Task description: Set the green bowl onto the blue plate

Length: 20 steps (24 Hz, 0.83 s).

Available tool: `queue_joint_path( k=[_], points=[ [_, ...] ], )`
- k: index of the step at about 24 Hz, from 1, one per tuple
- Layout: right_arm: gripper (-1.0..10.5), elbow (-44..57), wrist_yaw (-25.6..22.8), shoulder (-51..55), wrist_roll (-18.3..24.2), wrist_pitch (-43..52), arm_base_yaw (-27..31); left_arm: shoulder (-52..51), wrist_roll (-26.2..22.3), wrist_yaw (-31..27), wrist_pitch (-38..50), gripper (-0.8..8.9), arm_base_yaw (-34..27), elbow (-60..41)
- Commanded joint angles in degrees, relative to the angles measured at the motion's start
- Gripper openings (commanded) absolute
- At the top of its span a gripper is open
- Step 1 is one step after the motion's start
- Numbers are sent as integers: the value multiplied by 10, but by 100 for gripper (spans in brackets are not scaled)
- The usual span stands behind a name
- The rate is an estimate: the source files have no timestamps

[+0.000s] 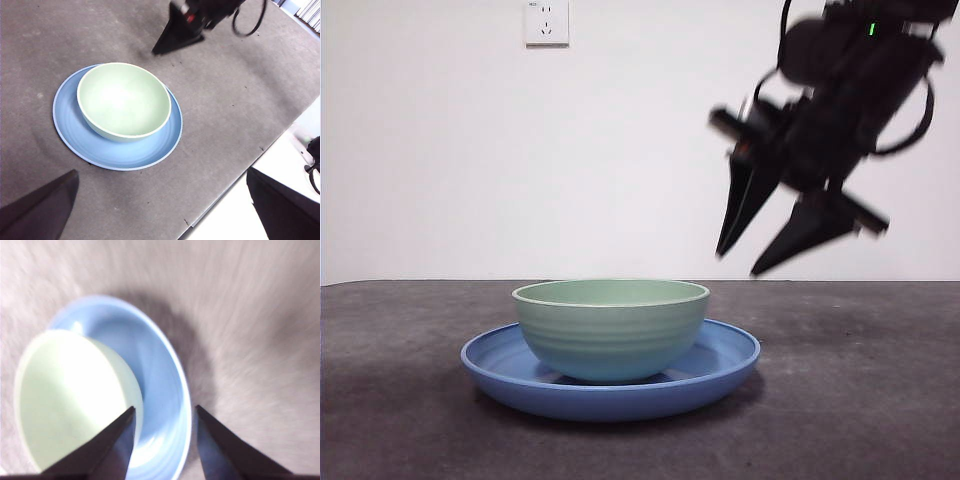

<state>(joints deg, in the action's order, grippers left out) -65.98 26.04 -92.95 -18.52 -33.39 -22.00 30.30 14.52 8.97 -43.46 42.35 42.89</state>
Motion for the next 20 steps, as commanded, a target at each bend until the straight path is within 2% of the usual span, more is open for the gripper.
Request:
queue_joint_path(
  k=[1, 2, 5, 7, 11, 17, 20],
  points=[
    [191, -11, -24, 37, 38, -29, -2, 2, 1, 0, 6, 594, 4, 3],
    [199, -11, -39, 62, 49, -52, -2, 2, 1, 0, 6, 594, 4, 3],
    [343, -11, -68, 131, 78, -116, -3, 2, 1, 0, 6, 594, 4, 3],
    [395, -8, -78, 168, 101, -144, -4, 2, -2, 0, 6, 594, 4, 3],
    [442, 8, -102, 243, 133, -184, -3, 2, -4, 0, 6, 594, 4, 3],
    [449, 56, -108, 363, 135, -209, -5, 2, -3, 0, 7, 594, 4, 3],
    [523, 101, -106, 425, 132, -206, -9, 2, -3, 0, 7, 594, 4, 3]
  ],
)
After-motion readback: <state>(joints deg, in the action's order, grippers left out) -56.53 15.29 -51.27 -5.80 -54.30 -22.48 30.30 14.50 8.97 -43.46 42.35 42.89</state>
